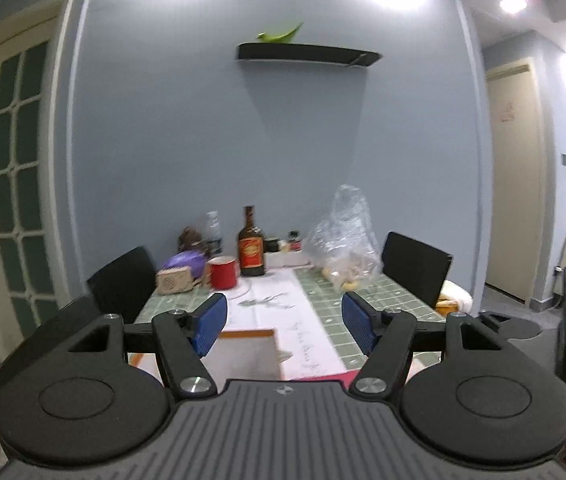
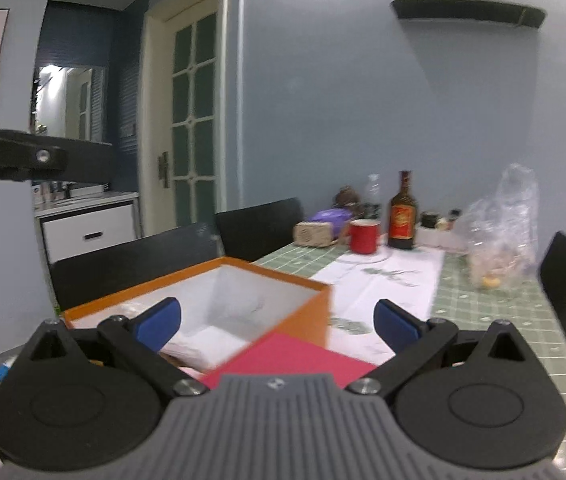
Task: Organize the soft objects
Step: 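Move both grippers back to the table toward the snack bag and sponge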
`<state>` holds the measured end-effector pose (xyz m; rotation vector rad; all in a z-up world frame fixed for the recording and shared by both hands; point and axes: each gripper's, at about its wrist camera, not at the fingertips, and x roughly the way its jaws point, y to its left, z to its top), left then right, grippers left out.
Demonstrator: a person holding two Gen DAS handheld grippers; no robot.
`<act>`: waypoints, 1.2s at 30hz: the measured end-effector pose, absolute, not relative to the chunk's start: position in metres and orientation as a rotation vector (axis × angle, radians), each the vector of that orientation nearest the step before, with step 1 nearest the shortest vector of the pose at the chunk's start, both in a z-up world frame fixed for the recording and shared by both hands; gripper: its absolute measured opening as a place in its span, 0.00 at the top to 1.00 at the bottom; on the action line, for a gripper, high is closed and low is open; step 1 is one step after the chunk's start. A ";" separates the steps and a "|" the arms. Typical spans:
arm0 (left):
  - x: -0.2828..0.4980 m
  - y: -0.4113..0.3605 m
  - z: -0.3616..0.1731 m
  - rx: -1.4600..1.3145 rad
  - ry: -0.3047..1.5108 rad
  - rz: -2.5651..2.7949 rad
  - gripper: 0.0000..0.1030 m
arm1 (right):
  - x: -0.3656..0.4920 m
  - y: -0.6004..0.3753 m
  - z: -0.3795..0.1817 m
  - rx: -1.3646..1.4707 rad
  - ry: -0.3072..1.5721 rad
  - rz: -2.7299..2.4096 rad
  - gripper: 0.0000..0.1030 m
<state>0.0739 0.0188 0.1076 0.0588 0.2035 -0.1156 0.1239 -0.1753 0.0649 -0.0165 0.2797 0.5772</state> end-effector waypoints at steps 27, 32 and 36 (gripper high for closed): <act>0.154 -0.057 0.055 0.215 0.380 -0.374 0.25 | 0.176 -0.284 -0.023 0.247 0.667 0.428 0.02; 0.163 -0.056 0.050 0.208 0.486 -0.425 0.25 | 0.175 -0.274 -0.031 0.168 0.763 0.472 0.02; 0.167 -0.063 0.043 0.228 0.548 -0.492 0.27 | 0.169 -0.264 -0.034 0.088 0.796 0.504 0.02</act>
